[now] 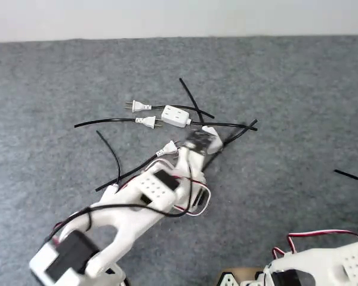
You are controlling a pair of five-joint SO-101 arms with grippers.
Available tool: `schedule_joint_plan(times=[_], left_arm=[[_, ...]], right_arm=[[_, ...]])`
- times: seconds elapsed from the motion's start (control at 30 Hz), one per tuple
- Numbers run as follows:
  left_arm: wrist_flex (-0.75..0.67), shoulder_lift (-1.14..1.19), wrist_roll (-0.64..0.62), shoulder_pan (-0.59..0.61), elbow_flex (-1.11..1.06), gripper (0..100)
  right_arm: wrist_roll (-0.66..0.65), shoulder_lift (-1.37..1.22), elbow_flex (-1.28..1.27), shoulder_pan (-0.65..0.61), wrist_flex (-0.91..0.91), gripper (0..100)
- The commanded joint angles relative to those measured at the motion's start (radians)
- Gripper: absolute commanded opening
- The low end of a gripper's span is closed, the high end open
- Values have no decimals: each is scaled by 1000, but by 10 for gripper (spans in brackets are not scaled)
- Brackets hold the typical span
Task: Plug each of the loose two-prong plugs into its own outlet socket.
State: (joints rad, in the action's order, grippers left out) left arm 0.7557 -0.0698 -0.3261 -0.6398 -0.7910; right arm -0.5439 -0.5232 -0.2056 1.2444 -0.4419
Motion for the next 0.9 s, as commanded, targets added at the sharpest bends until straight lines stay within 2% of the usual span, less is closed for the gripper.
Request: schedule_joint_plan(times=[0.0, 0.23, 0.4, 0.6, 0.87], left_arm=[[-84, -178, -178, 23, -116, 13], [-83, -282, -190, 32, -255, 13], [-17, -282, -190, 104, -249, 13], [-11, -281, -190, 230, -252, 13], [-11, -290, -184, 258, -249, 14]], right_arm=[[-8, -139, -31, -54, -5, 14], [-3, -139, -32, -85, -8, 14], [-5, -137, -29, -114, -74, 14], [-2, -137, -31, -143, -91, 13], [0, -139, -31, -182, -148, 14]])
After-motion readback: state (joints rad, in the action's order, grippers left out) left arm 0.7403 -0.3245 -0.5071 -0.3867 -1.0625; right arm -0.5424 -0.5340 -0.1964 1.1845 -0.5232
